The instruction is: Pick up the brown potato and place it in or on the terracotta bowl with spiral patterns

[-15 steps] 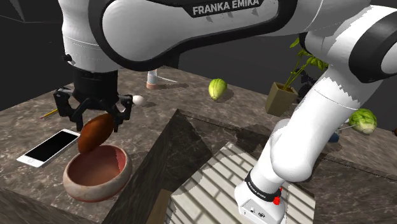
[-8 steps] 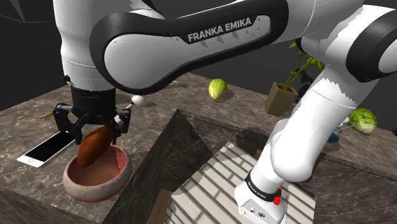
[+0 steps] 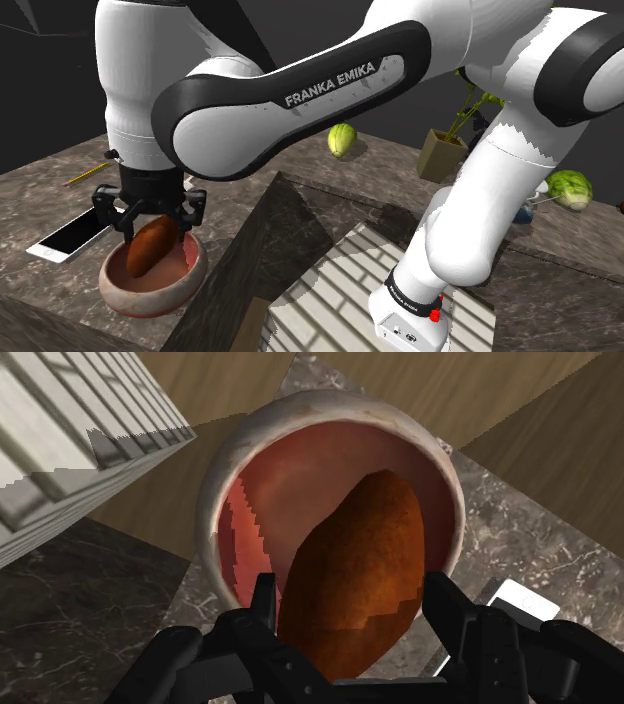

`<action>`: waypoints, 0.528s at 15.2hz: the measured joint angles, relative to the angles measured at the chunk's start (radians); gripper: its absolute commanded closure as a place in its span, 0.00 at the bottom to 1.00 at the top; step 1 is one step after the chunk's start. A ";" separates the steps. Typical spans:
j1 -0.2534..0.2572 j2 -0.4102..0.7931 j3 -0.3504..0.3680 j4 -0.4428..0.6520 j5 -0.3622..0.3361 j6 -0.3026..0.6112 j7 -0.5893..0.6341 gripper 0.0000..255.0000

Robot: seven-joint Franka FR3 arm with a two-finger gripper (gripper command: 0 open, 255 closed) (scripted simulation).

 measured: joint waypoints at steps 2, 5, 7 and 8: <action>0.000 0.003 0.000 -0.004 -0.002 0.006 0.001 1.00; 0.000 0.003 0.000 -0.006 -0.002 0.009 0.002 1.00; 0.000 0.003 0.000 -0.006 -0.002 0.009 0.002 0.00; 0.000 0.003 0.000 -0.006 -0.002 0.009 0.002 0.00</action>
